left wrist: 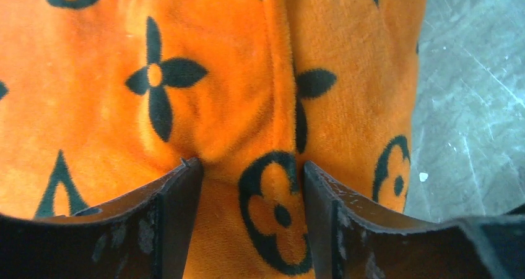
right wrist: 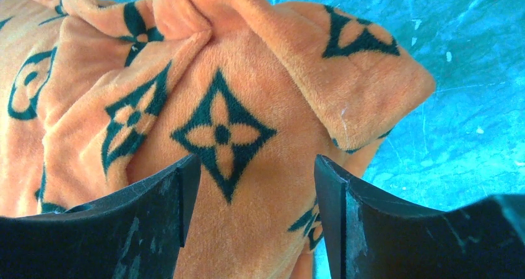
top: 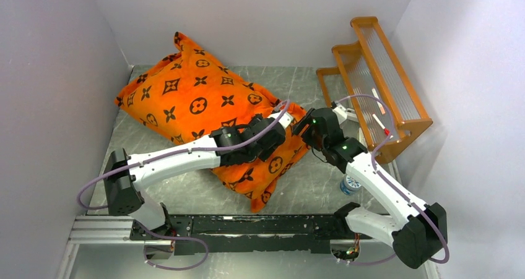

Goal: Remove the pillowcase from the pillow
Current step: Adjust the pillow at the center of the board, then remove the pillow from the pillowcase.

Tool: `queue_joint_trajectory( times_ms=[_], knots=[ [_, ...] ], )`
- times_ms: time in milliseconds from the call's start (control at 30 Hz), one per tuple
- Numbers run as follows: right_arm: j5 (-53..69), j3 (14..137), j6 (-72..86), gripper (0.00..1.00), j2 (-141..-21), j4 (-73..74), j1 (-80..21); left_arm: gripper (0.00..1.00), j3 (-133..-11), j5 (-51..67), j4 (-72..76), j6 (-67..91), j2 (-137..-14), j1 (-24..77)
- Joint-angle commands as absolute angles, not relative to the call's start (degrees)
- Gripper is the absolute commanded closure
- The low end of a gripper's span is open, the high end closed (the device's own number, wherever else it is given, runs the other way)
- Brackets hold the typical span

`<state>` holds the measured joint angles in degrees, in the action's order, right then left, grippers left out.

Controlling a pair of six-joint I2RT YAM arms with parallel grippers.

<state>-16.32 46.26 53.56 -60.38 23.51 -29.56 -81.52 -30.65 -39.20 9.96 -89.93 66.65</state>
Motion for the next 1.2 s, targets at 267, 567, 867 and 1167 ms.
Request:
queue_joint_trajectory(
  times_ms=[267, 567, 867, 1167],
  knots=[
    [-9.9, 48.7, 49.4, 0.32, -58.7, 19.0, -29.3, 0.77, -81.5, -40.1, -39.7, 13.4, -87.7, 63.7],
    [4.4, 50.4, 46.6, 0.25, -60.4, 12.1, -29.3, 0.95, -75.6, -21.0, -32.7, 12.4, -82.8, 53.4],
    [13.5, 53.4, 45.9, 0.37, -70.2, 11.7, -31.1, 0.95, -72.5, -11.2, -30.0, 12.3, -79.3, 49.7],
    [14.3, 56.1, 47.8, 0.35, -73.1, 7.5, -30.8, 0.72, -70.7, -2.7, -29.3, 10.2, -78.7, 49.8]
  ],
)
